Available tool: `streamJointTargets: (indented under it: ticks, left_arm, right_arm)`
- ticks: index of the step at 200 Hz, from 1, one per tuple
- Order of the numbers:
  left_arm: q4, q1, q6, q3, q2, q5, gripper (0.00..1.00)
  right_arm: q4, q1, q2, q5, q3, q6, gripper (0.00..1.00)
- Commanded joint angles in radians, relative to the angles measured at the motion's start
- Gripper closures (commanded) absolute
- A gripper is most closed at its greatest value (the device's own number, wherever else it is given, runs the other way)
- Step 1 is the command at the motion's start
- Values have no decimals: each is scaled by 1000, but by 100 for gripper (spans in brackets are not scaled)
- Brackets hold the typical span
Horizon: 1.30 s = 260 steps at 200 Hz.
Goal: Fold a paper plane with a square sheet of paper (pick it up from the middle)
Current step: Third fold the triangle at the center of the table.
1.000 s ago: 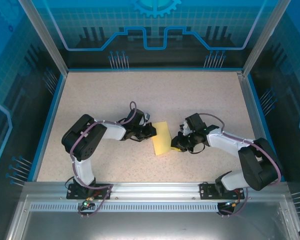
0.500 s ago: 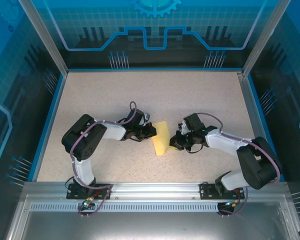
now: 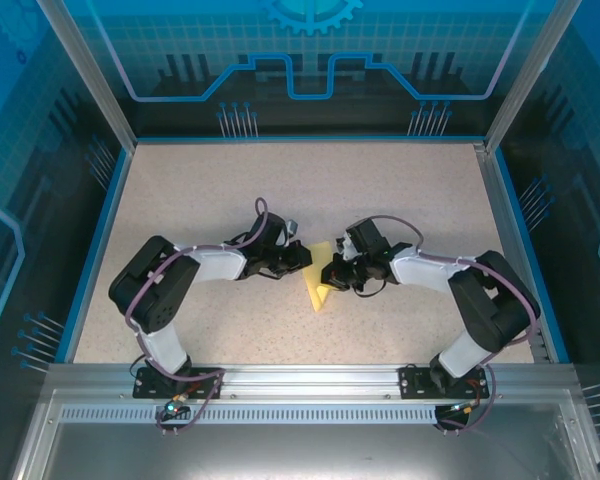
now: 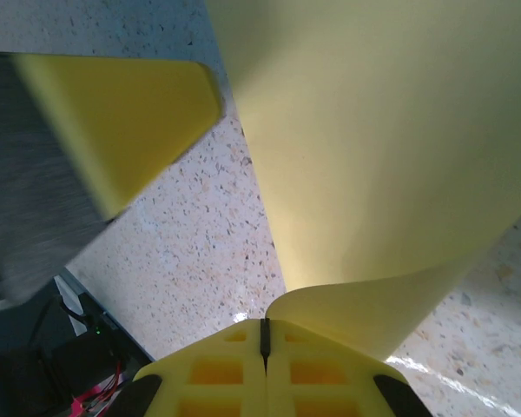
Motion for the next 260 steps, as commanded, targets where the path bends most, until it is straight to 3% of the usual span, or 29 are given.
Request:
streamJointTargets:
  ticks: [1,74,260]
  left_arm:
    - [-52,18,42,28,-14,-49,87]
    - [-86,26,42,83,101,-52,90]
    - [-118,27,54,86,129,-49,91]
  right_arm:
    - [5,20,34,14,36,9,97]
    - [70,39,85,37,49,15,97]
    - [165,54,160,73,32,49,97]
